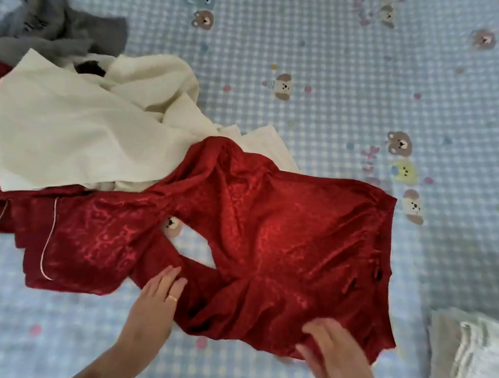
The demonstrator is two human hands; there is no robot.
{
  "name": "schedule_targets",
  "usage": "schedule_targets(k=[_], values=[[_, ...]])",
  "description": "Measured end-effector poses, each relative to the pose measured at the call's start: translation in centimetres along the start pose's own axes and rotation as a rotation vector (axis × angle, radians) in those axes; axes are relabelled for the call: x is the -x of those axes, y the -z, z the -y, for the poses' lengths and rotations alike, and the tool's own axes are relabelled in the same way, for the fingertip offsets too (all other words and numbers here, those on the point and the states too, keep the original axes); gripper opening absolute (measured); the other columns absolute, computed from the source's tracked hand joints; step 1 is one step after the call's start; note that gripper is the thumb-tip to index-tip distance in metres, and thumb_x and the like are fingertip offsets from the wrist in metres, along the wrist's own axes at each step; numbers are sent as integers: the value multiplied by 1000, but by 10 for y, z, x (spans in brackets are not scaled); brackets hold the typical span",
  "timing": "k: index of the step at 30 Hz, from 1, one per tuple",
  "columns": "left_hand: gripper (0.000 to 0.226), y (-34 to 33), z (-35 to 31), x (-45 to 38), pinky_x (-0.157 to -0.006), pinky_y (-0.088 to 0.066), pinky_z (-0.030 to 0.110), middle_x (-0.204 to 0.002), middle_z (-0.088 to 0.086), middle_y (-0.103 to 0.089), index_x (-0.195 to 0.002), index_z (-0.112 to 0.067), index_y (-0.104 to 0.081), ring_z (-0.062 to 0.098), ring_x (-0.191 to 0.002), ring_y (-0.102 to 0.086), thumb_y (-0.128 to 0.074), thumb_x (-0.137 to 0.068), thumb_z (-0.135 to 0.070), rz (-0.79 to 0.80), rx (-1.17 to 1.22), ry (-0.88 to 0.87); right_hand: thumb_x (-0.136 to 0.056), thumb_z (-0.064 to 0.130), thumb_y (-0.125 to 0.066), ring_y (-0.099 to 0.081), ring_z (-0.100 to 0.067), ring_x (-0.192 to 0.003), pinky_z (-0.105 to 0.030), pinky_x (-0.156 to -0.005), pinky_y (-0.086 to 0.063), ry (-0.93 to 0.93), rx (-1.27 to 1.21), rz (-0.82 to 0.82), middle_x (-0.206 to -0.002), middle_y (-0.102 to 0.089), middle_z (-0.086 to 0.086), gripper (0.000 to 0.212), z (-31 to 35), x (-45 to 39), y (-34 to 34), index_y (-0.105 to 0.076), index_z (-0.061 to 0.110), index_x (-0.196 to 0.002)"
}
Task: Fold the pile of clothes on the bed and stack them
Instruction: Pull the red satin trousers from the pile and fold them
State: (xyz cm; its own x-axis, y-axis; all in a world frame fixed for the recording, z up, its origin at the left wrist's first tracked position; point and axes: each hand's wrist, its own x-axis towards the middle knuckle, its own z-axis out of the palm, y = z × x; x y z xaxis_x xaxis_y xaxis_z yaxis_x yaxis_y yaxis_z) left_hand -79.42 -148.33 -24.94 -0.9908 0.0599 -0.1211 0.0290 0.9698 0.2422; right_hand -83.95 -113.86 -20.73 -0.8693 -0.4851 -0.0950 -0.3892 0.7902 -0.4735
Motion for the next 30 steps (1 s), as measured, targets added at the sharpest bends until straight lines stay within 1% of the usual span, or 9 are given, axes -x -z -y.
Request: schedule_targets(k=[3,5,10,13,16,19,22,25,30], values=[[75,-9,32,17,-112,-17,34,-132,24,-52,-125,-4,-55,35,-126,-40,-24,-57,3,106,-154,-10,-60,50,-70,-49,-14,-114,-27,-98,-29,200,211,177,-100,-73,5,43,12,33,-50,-71,27,-96],[58,3,41,-3,-107,-32,38,-125,22,-59,-105,-5,-71,36,-120,-53,-35,-61,5,87,-215,-90,-72,45,-54,-40,-20,-123,-33,-105,-22,92,286,88,-100,-74,-4,39,4,21,-54,-77,19,-89],[44,35,40,11,-62,-54,37,-63,1,-64,-96,-22,-59,28,-67,-68,-60,-68,12,259,134,177,-74,-3,-67,-67,-28,-77,-34,-74,-53,-270,117,148,-89,-71,-1,27,-16,2,-27,-69,13,-97],[9,63,50,53,-70,-50,34,-69,-3,-63,-89,-25,-54,18,-70,-65,-50,-94,-19,500,252,316,-89,12,-60,-66,-21,-82,-35,-74,-51,-335,-12,289,-92,-70,8,15,-15,10,-4,-65,18,-102],[23,83,76,52,-78,-43,27,-87,-1,-63,-74,-29,-45,17,-88,-62,-49,-96,-28,677,264,391,-90,19,-61,-68,-20,-84,-35,-75,-53,-252,-21,223,-92,-70,7,12,-12,20,5,-66,19,-101],[14,85,79,36,-77,-48,38,-99,13,-64,-99,-12,-56,35,-91,-63,-52,-93,-24,364,-141,406,-88,36,-50,-63,-28,-106,-44,-85,-53,-213,146,92,-115,-66,-9,42,-9,38,1,-65,7,-114],[32,67,38,58,-71,-48,41,-88,16,-65,-94,-4,-65,33,-80,-57,-51,-82,-30,-47,-99,164,-92,55,-30,-54,-24,-111,-40,-88,-49,-251,275,13,-120,-62,-14,66,-15,66,-3,-64,3,-116],[40,24,5,112,-84,-51,41,-104,18,-67,-110,-9,-52,32,-99,-61,-38,-86,-39,11,-108,-65,-95,44,-29,-51,-26,-115,-33,-95,-36,-192,342,96,-122,-60,-17,56,-28,89,-6,-62,3,-115],[48,-17,44,105,-89,-44,52,-118,27,-58,-119,3,-56,44,-105,-57,-41,-79,-19,0,-207,229,-77,14,-40,-56,-31,-114,-39,-107,-26,-95,505,73,-112,-67,-14,43,-59,68,-26,-69,4,-108]])
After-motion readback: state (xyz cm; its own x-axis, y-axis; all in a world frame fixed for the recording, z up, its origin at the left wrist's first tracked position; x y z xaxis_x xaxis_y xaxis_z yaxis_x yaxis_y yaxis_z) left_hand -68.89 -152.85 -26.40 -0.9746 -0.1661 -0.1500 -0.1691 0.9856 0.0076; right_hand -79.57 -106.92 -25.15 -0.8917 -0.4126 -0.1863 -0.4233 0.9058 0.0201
